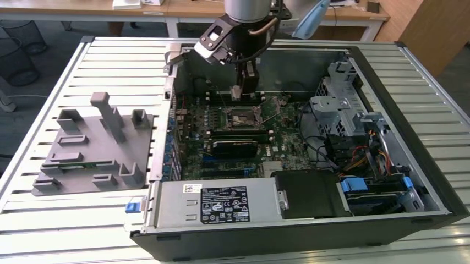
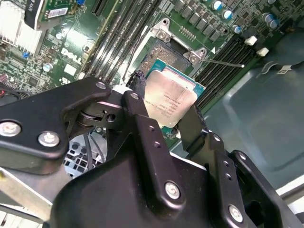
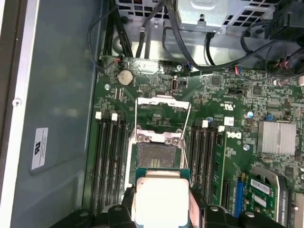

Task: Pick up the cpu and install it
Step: 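Place the cpu into insertion slot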

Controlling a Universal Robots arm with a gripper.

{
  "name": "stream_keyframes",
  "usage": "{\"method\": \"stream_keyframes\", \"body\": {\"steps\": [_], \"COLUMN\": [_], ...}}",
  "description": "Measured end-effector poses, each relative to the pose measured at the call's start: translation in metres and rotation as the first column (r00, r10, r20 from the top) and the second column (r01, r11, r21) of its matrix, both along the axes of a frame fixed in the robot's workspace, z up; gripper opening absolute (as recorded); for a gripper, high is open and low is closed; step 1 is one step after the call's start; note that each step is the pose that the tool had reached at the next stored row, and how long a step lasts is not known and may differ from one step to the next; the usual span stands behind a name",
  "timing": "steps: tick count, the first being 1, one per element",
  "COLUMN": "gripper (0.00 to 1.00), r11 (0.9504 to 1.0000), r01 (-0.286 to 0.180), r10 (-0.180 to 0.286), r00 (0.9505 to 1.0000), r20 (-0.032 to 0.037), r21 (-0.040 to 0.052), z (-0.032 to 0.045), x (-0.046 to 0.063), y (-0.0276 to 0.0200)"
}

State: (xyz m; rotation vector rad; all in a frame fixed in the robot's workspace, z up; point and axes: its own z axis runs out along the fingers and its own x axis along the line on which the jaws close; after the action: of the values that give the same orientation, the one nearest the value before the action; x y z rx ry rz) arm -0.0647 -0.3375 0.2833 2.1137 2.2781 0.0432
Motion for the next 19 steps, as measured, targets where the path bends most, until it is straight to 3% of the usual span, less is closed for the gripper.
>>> {"method": "stream_keyframes", "body": {"steps": [9,19], "gripper": [0.53,0.53], "r11": [1.0000,0.9999], "r01": [0.008,0.011], "r10": [-0.008,-0.011], "r00": [1.0000,0.9999], "r20": [0.0001,0.0000], "r21": [0.0000,0.0000], "z": [-0.0129,-0.0220], "x": [0.003,0.004], "y": [0.0010,0.0011]}}
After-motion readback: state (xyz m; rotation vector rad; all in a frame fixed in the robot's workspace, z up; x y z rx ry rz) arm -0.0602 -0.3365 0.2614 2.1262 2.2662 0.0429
